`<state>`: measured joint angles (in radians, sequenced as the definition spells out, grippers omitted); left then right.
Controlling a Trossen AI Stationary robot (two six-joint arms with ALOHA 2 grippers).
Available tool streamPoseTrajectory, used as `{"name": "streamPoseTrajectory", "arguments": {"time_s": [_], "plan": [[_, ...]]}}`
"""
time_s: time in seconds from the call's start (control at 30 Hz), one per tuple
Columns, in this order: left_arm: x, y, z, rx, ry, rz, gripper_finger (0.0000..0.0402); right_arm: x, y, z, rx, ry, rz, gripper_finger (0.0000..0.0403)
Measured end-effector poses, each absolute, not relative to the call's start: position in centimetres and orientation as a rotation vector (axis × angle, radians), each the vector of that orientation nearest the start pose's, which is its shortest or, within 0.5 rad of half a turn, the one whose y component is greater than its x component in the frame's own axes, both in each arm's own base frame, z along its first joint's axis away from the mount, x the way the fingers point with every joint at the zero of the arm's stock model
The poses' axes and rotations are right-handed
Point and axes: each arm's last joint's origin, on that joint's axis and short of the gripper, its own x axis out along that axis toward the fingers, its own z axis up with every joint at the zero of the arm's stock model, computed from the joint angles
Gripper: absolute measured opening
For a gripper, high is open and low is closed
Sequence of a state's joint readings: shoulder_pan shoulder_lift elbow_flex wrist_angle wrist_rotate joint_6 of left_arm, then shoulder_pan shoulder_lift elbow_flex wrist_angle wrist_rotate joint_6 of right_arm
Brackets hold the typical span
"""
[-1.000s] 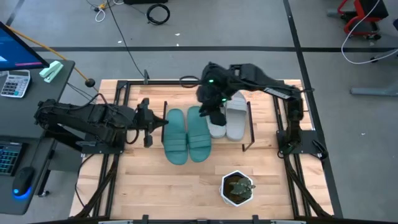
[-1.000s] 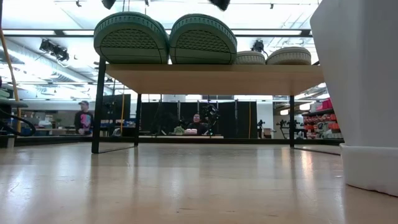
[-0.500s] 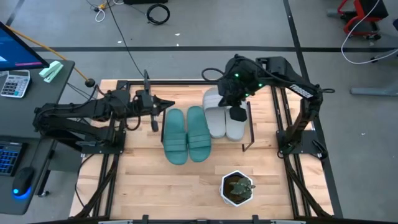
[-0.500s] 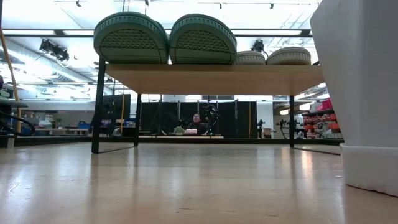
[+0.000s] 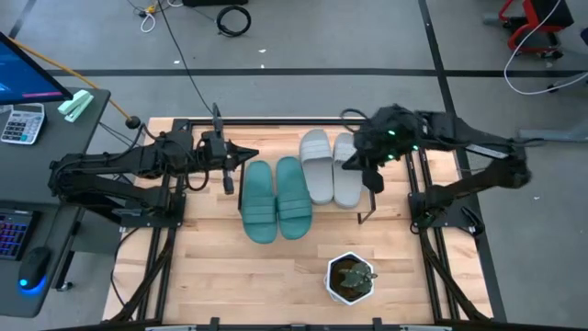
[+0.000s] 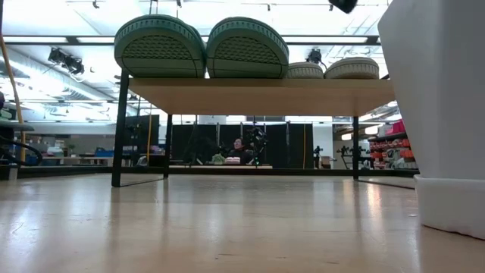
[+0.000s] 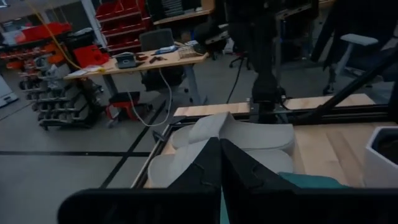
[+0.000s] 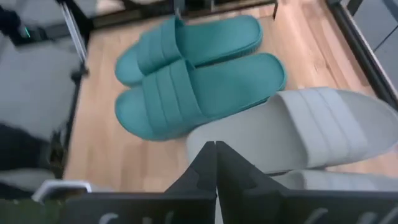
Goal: Pick and place slides into the shelf
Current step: Return to Home Position
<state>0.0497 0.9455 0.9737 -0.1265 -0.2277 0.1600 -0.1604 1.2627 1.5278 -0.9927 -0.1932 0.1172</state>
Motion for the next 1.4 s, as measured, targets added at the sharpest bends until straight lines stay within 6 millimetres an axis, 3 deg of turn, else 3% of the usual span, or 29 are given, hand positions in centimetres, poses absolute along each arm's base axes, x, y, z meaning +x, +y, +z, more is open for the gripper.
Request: {"name": "streamPoseTrajectory", "arguments": {"time_s": [0.27,0.43,0.53,0.83,1.4], "plan": [[20.4,2.4,37.5,0.110,0.110,0.184,0.0002,18.0,-2.5,37.9,0.393,0.474,-0.094,0.0001],[20.5,2.9,37.4,0.074,0.085,0.165,0.0002,16.2,-2.3,36.6,0.444,0.348,-0.108,0.0000],[20.6,2.9,36.0,0.022,-0.015,0.122,0.0002,15.5,-2.2,36.3,0.443,0.312,-0.107,0.0000],[19.4,2.9,28.9,-0.154,-0.293,0.125,0.0001,14.5,-2.0,35.8,0.462,0.345,-0.119,0.0000],[12.1,2.5,25.7,-0.095,-0.485,0.298,0.0000,14.4,-2.0,35.5,0.542,0.375,-0.150,0.0000]]}}
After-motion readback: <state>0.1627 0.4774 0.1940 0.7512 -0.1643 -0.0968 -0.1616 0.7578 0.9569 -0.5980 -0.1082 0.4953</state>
